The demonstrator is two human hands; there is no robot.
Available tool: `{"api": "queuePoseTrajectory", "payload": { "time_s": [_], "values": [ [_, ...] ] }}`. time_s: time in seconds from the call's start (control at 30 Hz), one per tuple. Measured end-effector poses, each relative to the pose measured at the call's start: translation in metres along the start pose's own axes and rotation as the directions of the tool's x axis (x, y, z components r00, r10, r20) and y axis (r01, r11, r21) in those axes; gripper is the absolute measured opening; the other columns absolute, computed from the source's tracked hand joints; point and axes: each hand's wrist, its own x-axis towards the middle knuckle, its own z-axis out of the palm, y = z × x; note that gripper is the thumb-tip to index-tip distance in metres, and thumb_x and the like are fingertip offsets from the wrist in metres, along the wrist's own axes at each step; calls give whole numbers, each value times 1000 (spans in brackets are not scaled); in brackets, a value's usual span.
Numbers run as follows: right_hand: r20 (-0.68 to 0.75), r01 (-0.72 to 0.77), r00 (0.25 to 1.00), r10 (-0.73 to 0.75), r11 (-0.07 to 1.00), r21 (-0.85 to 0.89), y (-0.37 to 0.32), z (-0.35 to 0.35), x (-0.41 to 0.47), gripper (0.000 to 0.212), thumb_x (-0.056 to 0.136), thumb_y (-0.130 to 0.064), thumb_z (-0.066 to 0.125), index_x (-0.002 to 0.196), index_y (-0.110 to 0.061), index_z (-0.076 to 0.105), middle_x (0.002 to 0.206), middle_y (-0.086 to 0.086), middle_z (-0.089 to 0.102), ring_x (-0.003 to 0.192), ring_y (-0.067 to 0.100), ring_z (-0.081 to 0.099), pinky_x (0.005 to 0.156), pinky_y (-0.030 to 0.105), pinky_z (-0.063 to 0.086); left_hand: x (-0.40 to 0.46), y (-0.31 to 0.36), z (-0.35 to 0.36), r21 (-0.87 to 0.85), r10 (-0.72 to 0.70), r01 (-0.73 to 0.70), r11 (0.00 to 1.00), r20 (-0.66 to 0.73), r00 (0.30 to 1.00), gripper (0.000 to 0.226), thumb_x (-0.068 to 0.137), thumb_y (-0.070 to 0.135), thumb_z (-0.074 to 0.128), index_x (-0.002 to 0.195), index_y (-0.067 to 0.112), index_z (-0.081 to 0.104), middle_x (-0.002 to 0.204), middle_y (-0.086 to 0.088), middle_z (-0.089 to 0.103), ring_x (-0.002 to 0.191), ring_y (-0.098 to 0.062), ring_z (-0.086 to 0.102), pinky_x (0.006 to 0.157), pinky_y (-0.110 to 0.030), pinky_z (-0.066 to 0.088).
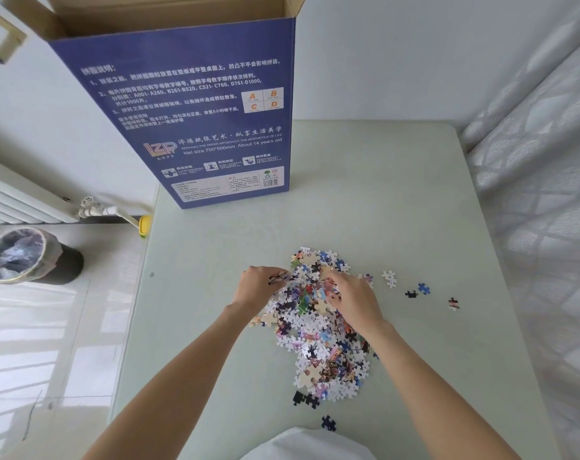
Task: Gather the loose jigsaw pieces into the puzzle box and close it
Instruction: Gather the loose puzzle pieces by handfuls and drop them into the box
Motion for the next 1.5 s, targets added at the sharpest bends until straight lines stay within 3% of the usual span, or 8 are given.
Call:
{"api": "queuePoseTrajectory", "payload": {
  "time_s": [0.17,0.37,0.63,0.77,0.9,1.17,1.33,1.5],
  "values": [
    [73,11,997,-5,997,-81,-4,1,5,36,85,-8,62,119,-17,57,109,3,67,58,5,45,65,19,50,3,1,1,-8,20,-20,1000,-10,1000,27,84,21,67,111,18,69,104,-1,71,91,-15,68,82,-20,48],
    [23,-11,1000,12,1000,-7,-5,-15,8,33,85,-12,64,117,-19,57,103,-3,67,44,-6,32,49,6,22,2,3,-4,-34,48,-49,998,-38,998,26,84,21,68,110,19,69,101,0,72,89,-15,68,78,-19,48],
    [-106,-91,987,119,967,239,-7,-43,3,31,83,-24,67,113,-19,58,105,-9,62,36,1,34,41,13,32,-12,14,-33,-56,145,-156,986,-160,976,25,83,20,69,108,20,70,90,0,74,77,-8,67,61,1,38],
    [-216,-36,969,119,935,354,-23,-69,6,27,82,-24,69,107,-19,60,96,-9,64,34,6,30,39,13,32,-21,34,-78,-117,236,-269,956,-238,942,22,81,18,71,103,20,72,82,1,74,72,-5,69,71,-21,53],
    [-359,122,933,40,900,418,-58,-119,21,27,78,-23,74,102,-23,62,86,-16,61,51,22,53,47,19,39,-18,69,-161,4,414,-456,890,-426,804,23,80,13,72,103,13,72,89,1,73,76,-7,67,65,-10,47],
    [-584,389,803,-120,848,360,-128,-213,77,26,76,-15,76,98,-16,64,80,-15,60,72,8,60,64,16,44,15,126,-332,428,692,-571,701,-600,401,23,87,24,64,106,14,71,90,5,71,76,-3,64,67,-6,45],
    [-678,511,697,-232,824,244,-166,-260,118,27,77,-18,74,101,-15,63,85,-9,63,73,6,57,66,22,46,54,99,-352,585,732,-451,674,-444,517,23,83,12,67,105,15,71,88,-4,74,76,-20,69,65,-20,45],
    [-744,583,586,-321,805,112,-204,-295,165,27,77,-20,72,102,-15,64,83,-11,61,69,10,55,68,27,47,64,87,-355,410,572,-405,817,-487,660,24,82,11,69,104,19,72,86,0,71,66,-13,57,59,-11,38]
  ]
}}
